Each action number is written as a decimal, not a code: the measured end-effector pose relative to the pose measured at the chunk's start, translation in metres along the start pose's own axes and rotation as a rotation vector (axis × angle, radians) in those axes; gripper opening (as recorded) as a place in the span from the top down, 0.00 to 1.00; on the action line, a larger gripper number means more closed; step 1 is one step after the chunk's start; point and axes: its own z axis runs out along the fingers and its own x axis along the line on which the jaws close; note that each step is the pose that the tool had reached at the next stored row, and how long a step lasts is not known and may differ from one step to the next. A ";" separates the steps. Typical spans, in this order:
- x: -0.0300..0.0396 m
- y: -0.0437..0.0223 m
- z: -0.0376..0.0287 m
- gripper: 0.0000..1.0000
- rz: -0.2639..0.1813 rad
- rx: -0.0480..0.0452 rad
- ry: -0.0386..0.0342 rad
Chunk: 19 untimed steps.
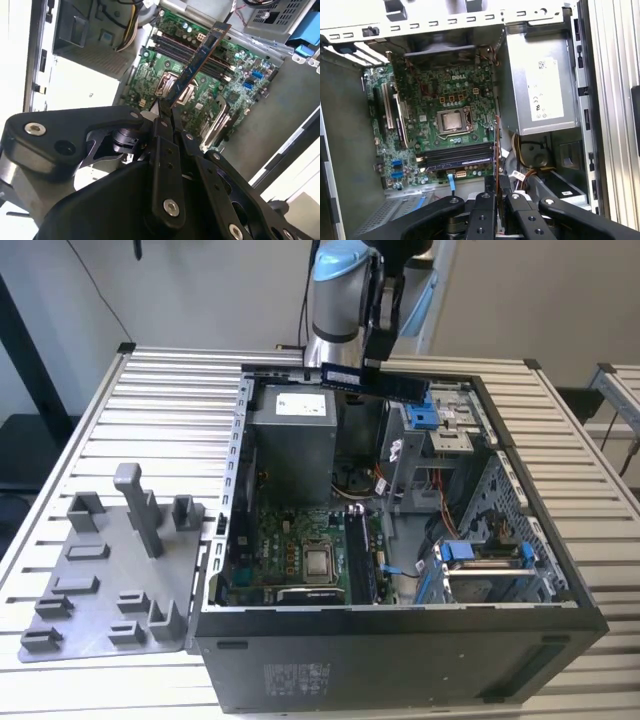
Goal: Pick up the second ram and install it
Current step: 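Insert the second ram into the second slot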
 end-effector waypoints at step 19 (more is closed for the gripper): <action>0.0001 0.0000 0.0008 0.86 0.200 0.0116 -0.0047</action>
